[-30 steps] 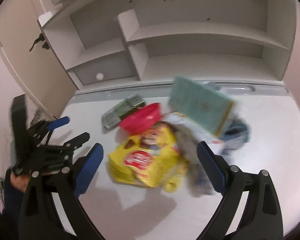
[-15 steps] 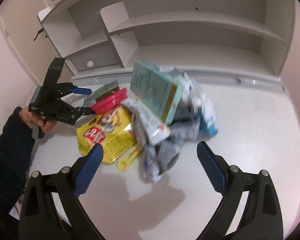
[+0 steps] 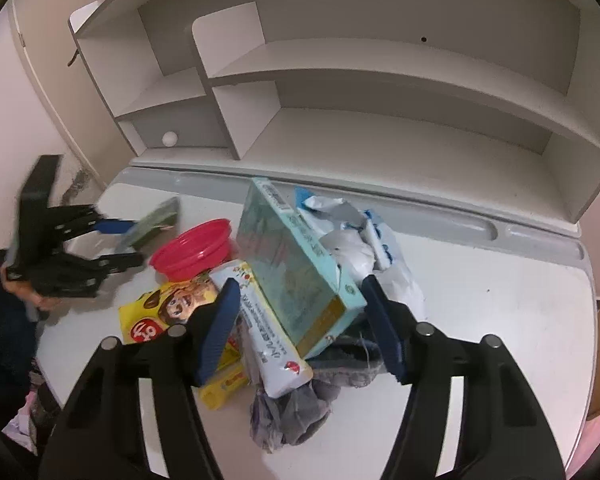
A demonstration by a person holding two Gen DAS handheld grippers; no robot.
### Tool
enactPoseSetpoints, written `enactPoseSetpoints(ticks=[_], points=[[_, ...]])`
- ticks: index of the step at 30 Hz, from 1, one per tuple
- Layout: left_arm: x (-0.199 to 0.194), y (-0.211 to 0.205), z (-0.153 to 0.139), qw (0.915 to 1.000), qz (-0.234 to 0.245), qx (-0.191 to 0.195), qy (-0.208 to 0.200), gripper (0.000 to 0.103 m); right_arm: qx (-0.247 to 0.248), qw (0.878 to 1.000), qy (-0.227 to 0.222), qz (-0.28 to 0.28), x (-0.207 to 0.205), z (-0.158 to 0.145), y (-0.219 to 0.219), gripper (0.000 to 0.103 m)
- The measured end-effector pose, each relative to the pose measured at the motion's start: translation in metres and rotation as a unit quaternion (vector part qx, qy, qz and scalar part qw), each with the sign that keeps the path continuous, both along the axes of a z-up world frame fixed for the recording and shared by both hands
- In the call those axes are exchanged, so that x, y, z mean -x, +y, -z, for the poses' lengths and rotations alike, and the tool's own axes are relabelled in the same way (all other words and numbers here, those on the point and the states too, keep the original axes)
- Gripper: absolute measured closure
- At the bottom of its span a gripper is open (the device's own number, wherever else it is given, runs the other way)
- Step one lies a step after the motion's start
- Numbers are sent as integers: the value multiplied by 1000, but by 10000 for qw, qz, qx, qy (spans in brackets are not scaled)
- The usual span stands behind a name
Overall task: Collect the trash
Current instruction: 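Grasp the green cigarette pack with the left tool while the right tool grasps the teal box, then carry both items to the black bin and open both tools over it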
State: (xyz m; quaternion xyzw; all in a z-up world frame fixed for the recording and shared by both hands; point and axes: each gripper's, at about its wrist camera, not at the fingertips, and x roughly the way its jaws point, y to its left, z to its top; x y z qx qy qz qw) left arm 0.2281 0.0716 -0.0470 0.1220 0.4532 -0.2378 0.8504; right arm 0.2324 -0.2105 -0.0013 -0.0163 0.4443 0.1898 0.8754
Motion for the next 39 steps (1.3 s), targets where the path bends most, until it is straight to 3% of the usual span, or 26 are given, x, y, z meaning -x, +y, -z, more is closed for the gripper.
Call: enactPoseSetpoints(ticks=[2, 6, 10, 15, 19, 23, 26, 27, 30, 33, 39], points=[[12, 4, -9, 9998, -195, 77, -60, 49, -12, 10000, 10, -23, 2, 0, 0, 80], [39, 3, -27, 9987, -448, 82, -247, 49, -209, 9996, -194, -85, 25, -10, -1, 90], [64, -11, -47, 9979, -469, 123, -432, 49, -552, 9969, -547, 106, 60, -33, -17, 91], [93, -59, -74, 9972, -235, 378, -597, 49, -960, 9918, -739, 412, 107, -54, -58, 91], [111, -120, -92, 9957, 171, 668, -616, 49, -1111, 9841, -1000, 957, 164, -61, -116, 91], [140, -202, -96, 9901, 885, 980, -479, 49, -881, 9709, -1134, 1916, 237, -47, -190, 91], [165, -275, -93, 9805, 1550, 1159, -335, 49, -776, 9484, -1117, 2863, 300, -23, -254, 91], [175, -301, -89, 9759, 1797, 1218, -238, 49, -673, 9356, -1089, 3291, 325, -11, -278, 91], [211, -384, -74, 9561, 2604, 1338, 117, 49, -443, 9047, -937, 4132, 379, 18, -327, 91], [242, -462, -52, 9364, 3266, 1216, 406, 49, -392, 8630, -625, 4998, 443, 60, -377, 91], [313, -604, 16, 8926, 4383, 603, 874, 49, -726, 8029, 50, 5917, 521, 140, -435, 91]])
